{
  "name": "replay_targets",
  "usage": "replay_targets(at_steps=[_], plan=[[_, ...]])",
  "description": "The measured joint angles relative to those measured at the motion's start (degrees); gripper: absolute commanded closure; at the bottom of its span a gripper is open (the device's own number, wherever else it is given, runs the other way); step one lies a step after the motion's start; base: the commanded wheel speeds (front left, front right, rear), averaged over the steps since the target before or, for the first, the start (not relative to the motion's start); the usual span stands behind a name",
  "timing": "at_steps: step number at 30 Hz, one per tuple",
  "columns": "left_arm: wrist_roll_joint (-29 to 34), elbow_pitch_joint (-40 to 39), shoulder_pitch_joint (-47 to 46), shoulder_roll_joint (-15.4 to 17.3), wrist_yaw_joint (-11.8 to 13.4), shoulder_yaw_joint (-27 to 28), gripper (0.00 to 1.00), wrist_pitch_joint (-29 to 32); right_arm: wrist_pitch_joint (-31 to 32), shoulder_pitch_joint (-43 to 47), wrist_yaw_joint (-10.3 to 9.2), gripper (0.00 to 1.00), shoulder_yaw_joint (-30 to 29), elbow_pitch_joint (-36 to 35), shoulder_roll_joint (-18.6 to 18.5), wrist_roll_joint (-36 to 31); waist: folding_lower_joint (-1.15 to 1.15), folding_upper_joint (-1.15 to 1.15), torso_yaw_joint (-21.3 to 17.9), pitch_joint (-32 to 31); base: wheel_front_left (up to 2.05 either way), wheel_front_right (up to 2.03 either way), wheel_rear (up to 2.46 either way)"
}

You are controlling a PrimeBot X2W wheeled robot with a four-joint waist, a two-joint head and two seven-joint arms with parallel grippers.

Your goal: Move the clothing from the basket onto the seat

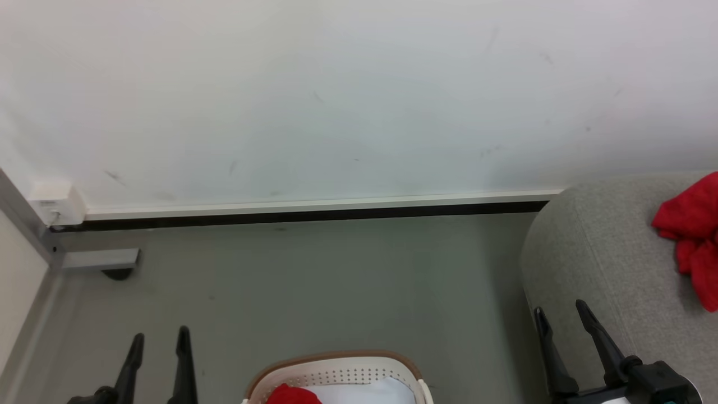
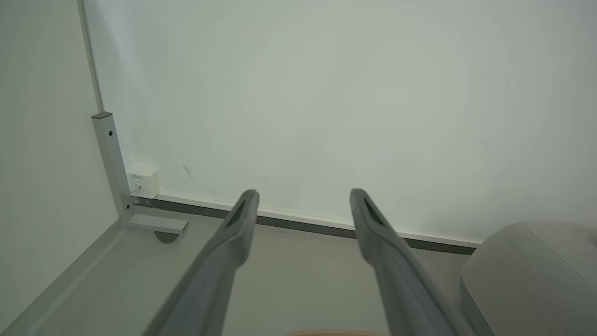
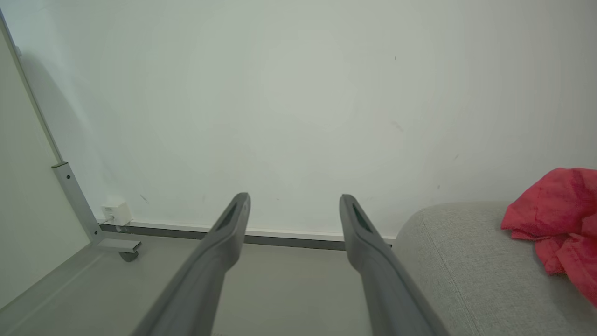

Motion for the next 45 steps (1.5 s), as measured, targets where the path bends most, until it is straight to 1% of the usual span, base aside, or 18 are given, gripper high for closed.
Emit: replay_targets(at_steps=[4,7,12,15,18,20,22,24,28,33,38,41,45], plan=[[1.12,1.85,-1.86,-0.19,-1.51,-1.30,0.00,0.00,-0.02,-1.01,-0.01,0.00,-0.20,-0.03,0.04,-0.11,0.00,0.00,-1.32,0.78,0.00,0.00,0.00],[2.12,3.69,-4.24,0.27,-2.53,-2.75,0.00,0.12,-0.19,-2.02,-0.01,0.00,-0.55,-0.56,0.09,-0.38,0.00,0.00,-2.38,2.31,0.00,0.00,0.00],[3.43,8.47,-10.35,1.74,-5.58,-6.14,0.00,3.01,-0.25,-5.05,0.00,0.00,-1.15,-1.87,0.35,-0.45,0.00,0.00,-4.07,6.58,0.00,0.00,0.00],[4.93,12.69,-14.25,2.41,-7.24,-8.48,0.00,4.32,-0.26,-6.54,-0.01,0.00,-1.77,-2.89,0.42,-0.47,0.01,0.00,-4.85,9.56,0.00,0.00,0.00],[6.52,18.59,-17.52,3.78,-8.95,-11.16,0.00,5.20,-0.26,-8.38,0.00,0.00,-2.41,-4.27,0.51,-0.55,0.01,0.00,-5.60,12.63,0.00,0.00,0.00],[8.72,22.40,-19.96,4.71,-10.05,-14.08,0.00,5.79,-0.27,-9.75,-0.01,0.00,-2.65,-5.30,0.56,-0.64,0.01,0.00,-6.15,14.78,0.00,0.00,0.00],[9.56,26.25,-22.51,4.98,-10.84,-16.77,0.00,6.33,-0.26,-11.06,0.00,0.00,-2.63,-6.06,0.63,-0.65,0.01,0.00,-6.75,16.92,0.00,0.00,0.00],[10.21,30.07,-24.73,5.27,-11.36,-19.25,0.00,6.79,-0.27,-12.11,0.00,0.00,-2.75,-6.71,0.59,-0.65,0.01,0.00,-7.37,19.04,0.00,0.00,0.00],[10.14,37.96,-29.56,5.95,-11.60,-22.25,0.00,8.80,-0.27,-14.86,0.00,0.00,-2.01,-7.94,0.62,0.07,0.01,0.00,-8.79,23.37,0.00,0.00,0.00],[11.71,46.22,-34.70,7.35,-11.87,-30.51,0.00,12.32,-0.27,-17.40,0.00,0.00,-0.66,-8.50,0.75,0.47,0.02,0.00,-11.09,28.55,0.00,0.00,0.00],[12.49,52.59,-37.49,9.18,-11.87,-40.13,0.00,14.81,-0.27,-19.40,0.00,0.00,-0.66,-10.01,0.73,0.78,0.02,0.00,-13.92,33.13,0.00,0.00,0.00],[12.23,55.82,-39.28,10.16,-11.87,-43.97,0.00,16.42,-0.27,-20.28,0.00,0.00,-1.24,-10.92,0.70,1.26,0.01,0.00,-15.59,35.76,0.00,0.00,0.00],[12.26,59.38,-42.98,11.99,-11.87,-47.08,0.00,18.36,-0.27,-21.19,0.00,0.00,-1.93,-11.96,0.68,2.77,0.01,0.00,-17.53,39.32,0.00,0.00,0.00]])
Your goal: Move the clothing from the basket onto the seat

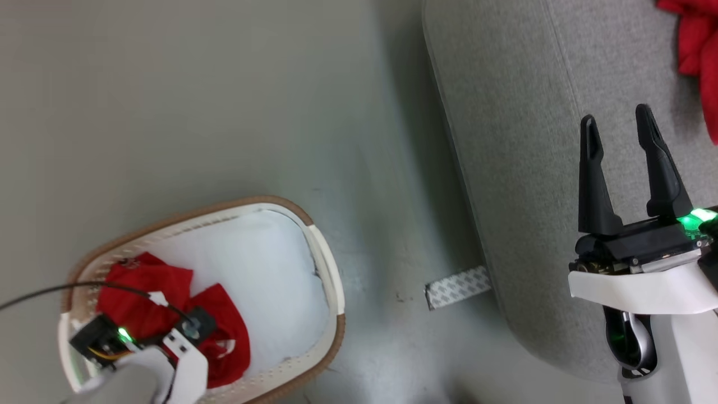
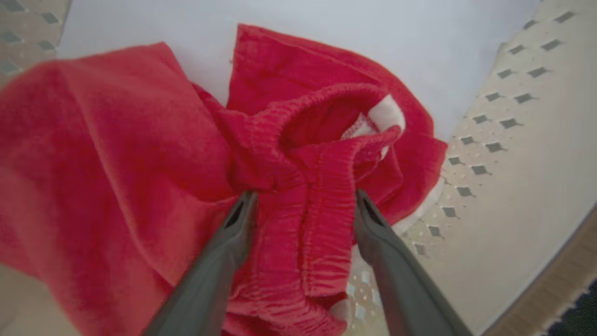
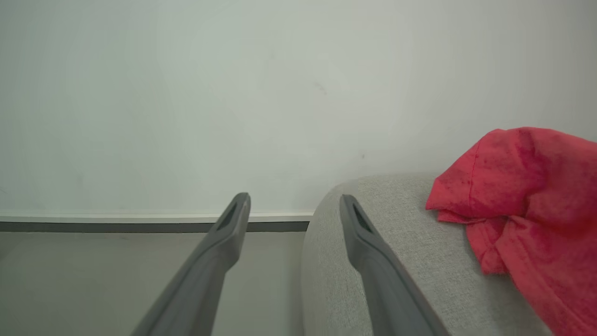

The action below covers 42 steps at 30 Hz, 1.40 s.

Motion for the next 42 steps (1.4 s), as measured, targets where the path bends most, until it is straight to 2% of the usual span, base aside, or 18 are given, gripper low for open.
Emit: replay_targets(at_steps=[7,12,14,15,20,26,37,42], plan=[[-0.29,4.11,-4.27,1.25,0.00,-5.84,0.00,3.48,0.00,-0.34,0.00,0.00,1.16,-0.29,0.03,1.98,0.00,0.00,-3.00,5.68,0.00,0.00,0.00],[-3.03,6.38,-6.73,2.30,-0.01,-8.48,0.00,6.54,0.00,-0.81,0.00,0.00,1.19,-0.23,0.02,3.39,0.00,0.00,-5.21,7.54,0.00,0.00,0.00],[-3.86,6.37,-7.26,2.35,-0.01,-9.09,0.89,5.80,0.00,-0.81,0.00,0.00,1.03,-0.21,0.02,3.45,-0.01,0.00,-5.63,7.71,0.00,0.00,0.00],[-4.26,6.36,-7.42,2.40,0.00,-9.39,1.00,5.25,0.00,-0.81,0.00,0.00,0.94,-0.09,0.03,3.45,-0.01,0.00,-5.67,7.59,0.00,0.00,0.00],[-6.77,6.65,-7.52,1.31,0.00,-10.10,1.00,2.32,0.00,-0.82,0.00,0.00,0.53,0.35,0.03,3.23,-0.01,0.00,-5.22,5.69,0.00,0.00,0.00],[-8.09,6.75,-6.08,-2.15,0.00,-11.49,1.00,-2.21,0.00,-0.70,0.00,0.00,-0.29,1.32,0.05,1.56,-0.01,0.00,-4.04,1.10,0.00,0.00,0.00],[-14.84,5.65,-0.52,-11.39,0.00,-9.60,1.00,-11.65,0.00,3.74,0.00,0.00,-1.36,5.25,0.14,-1.33,-0.02,0.00,1.05,-13.32,0.00,0.00,0.00],[-18.78,3.26,1.05,-13.28,0.00,-7.51,1.00,-15.37,-0.09,5.63,0.00,0.00,-1.56,6.38,0.13,-2.37,-0.03,0.00,4.52,-20.16,0.00,0.00,0.00]])
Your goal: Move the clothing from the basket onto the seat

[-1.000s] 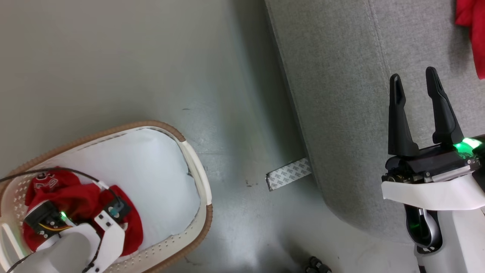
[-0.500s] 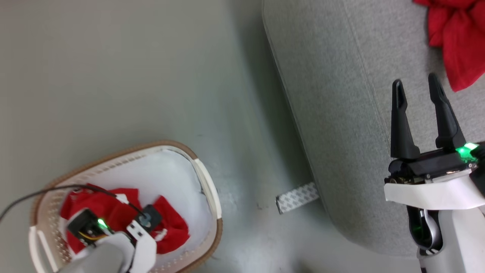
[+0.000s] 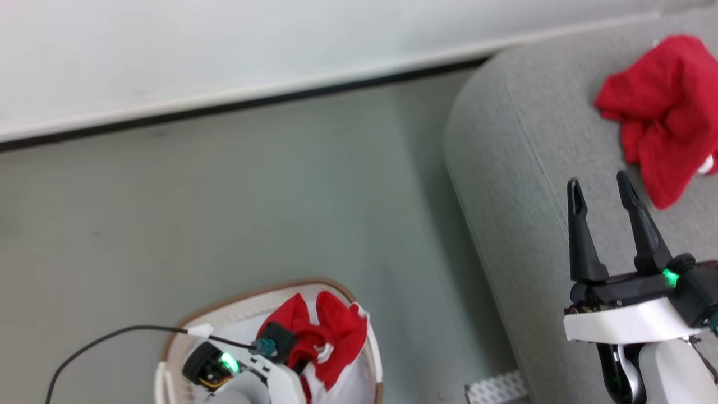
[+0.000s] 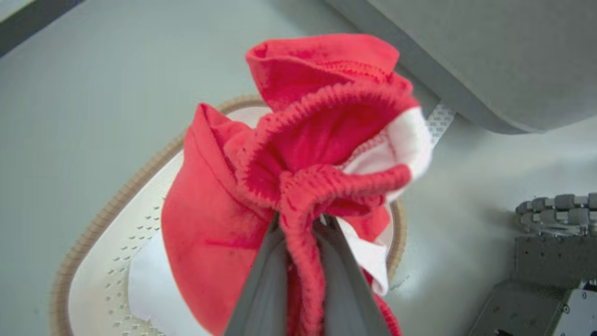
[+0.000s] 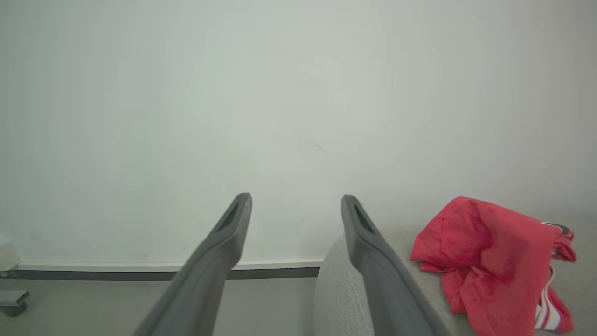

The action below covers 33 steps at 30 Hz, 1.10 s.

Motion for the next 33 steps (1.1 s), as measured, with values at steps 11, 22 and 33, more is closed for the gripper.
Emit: replay_targets(at_steps=[11,22,33], plan=[[-8.04,-14.13,2.16,-0.15,0.68,8.20,1.00,-2.72,0.00,6.31,0.00,0.00,-1.58,1.27,-0.26,-0.04,0.00,0.00,8.47,-10.79,0.00,0.00,0.00],[-10.29,-40.31,1.67,6.59,5.88,15.08,1.00,-1.24,-0.01,8.76,-0.01,0.00,0.43,2.75,-0.78,-0.05,0.00,0.00,13.73,-16.08,0.00,0.00,0.00],[-10.35,-60.04,0.00,12.09,11.95,18.28,1.00,6.08,-0.01,9.21,-0.01,0.00,4.63,3.70,-0.81,0.71,0.02,0.00,15.05,-17.91,0.00,0.00,0.00]])
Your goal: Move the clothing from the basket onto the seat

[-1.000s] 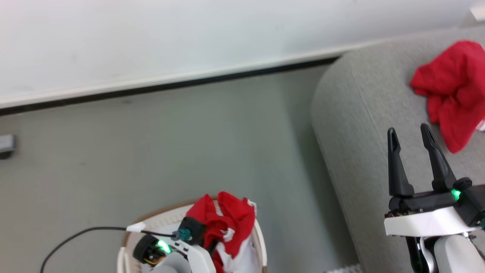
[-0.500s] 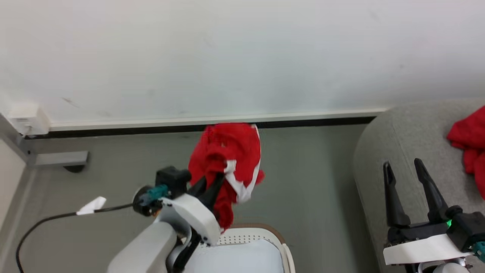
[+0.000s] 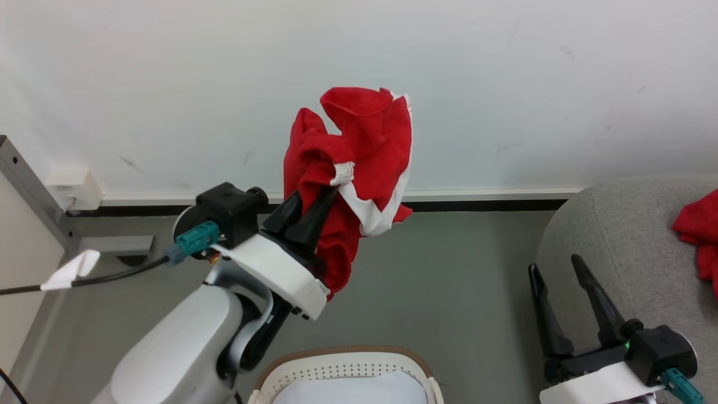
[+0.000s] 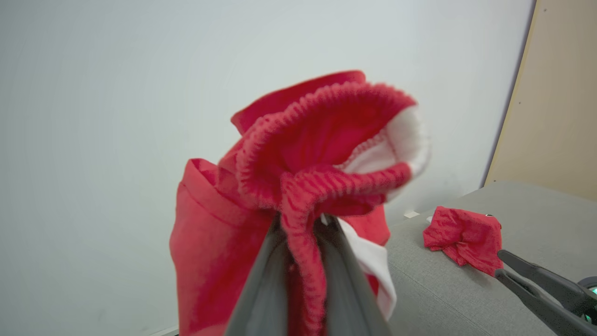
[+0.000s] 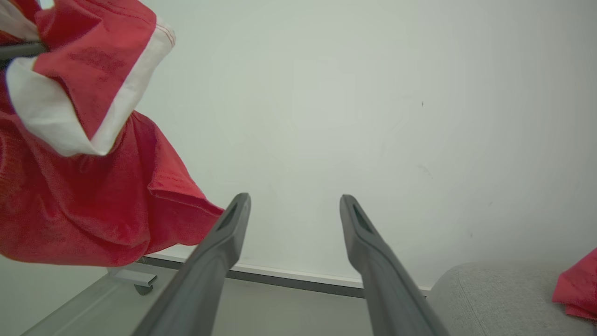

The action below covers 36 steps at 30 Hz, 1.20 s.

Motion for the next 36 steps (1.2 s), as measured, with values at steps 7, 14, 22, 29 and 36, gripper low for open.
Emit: replay_targets(at_steps=[7,14,22,29,36], plan=[[0.01,-4.76,0.83,0.99,2.19,-0.19,1.00,2.22,0.01,0.95,0.01,0.00,2.36,0.32,-0.32,0.51,0.00,0.00,-0.12,-0.85,0.00,0.00,0.00],[-0.10,-5.41,1.91,0.82,2.68,-0.66,1.00,2.47,0.01,0.49,0.01,0.00,7.59,0.87,-0.77,0.94,0.00,0.00,-0.12,-0.84,0.00,0.00,0.00],[-0.25,-4.44,3.75,-0.62,1.90,-3.34,1.00,2.11,0.01,-3.29,0.01,0.00,17.52,1.67,-3.53,4.15,0.00,0.00,1.07,-0.95,0.00,0.00,0.00],[-0.45,-2.40,5.27,-2.11,0.89,-5.80,1.00,2.03,0.22,-7.38,0.01,0.00,25.09,2.07,-5.93,5.78,0.00,0.00,3.23,-1.37,0.00,0.00,0.00],[-0.45,-1.05,5.38,-3.97,-0.26,-7.89,1.00,1.98,1.25,-11.10,0.01,0.00,32.77,4.93,-7.21,8.21,0.00,0.00,5.79,-1.73,0.00,0.00,0.00]])
